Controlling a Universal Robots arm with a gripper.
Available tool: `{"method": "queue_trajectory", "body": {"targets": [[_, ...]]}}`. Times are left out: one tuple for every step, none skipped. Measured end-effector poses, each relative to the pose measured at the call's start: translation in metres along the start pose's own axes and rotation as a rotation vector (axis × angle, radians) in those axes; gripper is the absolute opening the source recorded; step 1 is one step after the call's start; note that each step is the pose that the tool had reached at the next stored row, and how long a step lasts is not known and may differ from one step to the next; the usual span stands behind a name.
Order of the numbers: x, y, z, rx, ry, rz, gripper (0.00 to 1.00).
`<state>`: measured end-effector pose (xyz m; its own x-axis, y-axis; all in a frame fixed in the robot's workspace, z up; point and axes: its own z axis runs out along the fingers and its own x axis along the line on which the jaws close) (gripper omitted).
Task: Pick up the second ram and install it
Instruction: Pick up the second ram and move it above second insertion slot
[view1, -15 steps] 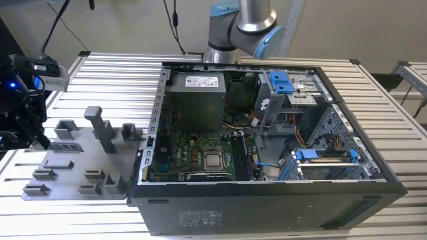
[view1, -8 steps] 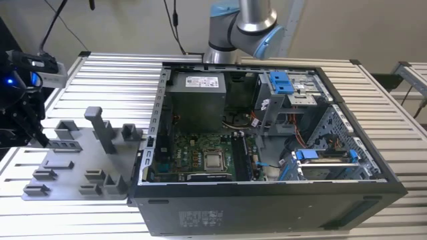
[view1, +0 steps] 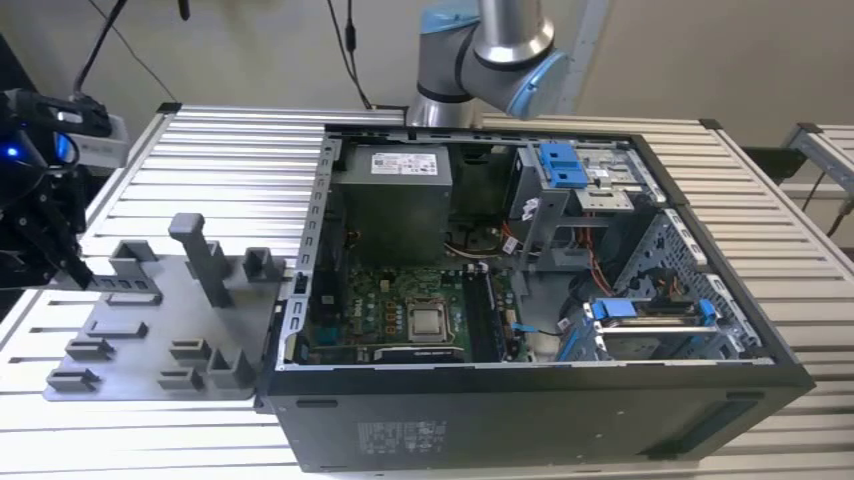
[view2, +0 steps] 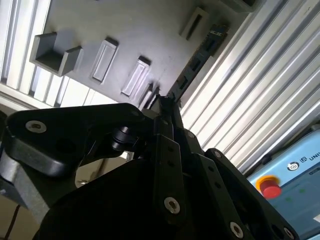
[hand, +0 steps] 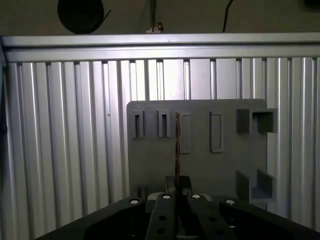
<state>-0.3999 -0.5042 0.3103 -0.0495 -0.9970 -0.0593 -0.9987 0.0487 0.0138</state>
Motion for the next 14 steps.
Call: {"method": "queue_trajectory", "body": {"targets": [[-0.0001,0.0000,-0.0015,0.0000,0.0000,0.000,0.15],[-0.0002,0.0000,-0.0029,0.0000,0.0000,0.000,0.15],[-0.0002,0.0000,-0.0040,0.0001,-0.0001,0.000,0.15],[-0.0003,0.0001,-0.0053,0.0001,-0.0001,0.000,0.15],[-0.0004,0.0001,-0.0065,0.0000,0.0000,0.000,0.15],[-0.0004,0.0001,-0.0075,0.0001,-0.0001,0.000,0.15],[-0.0005,0.0001,-0.0086,0.0001,-0.0002,0.000,0.15],[-0.0006,0.0001,-0.0096,0.0001,-0.0001,0.000,0.15],[-0.0006,0.0001,-0.0104,0.0001,-0.0001,0.000,0.15],[-0.0007,0.0001,-0.0112,0.0001,-0.0001,0.000,0.15],[-0.0007,0.0002,-0.0121,0.0000,-0.0001,0.000,0.15],[-0.0007,0.0002,-0.0128,0.0000,-0.0001,0.000,0.15],[-0.0008,0.0002,-0.0136,0.0001,-0.0001,0.000,0.15],[-0.0009,0.0002,-0.0143,0.0001,-0.0002,0.000,0.15]]}}
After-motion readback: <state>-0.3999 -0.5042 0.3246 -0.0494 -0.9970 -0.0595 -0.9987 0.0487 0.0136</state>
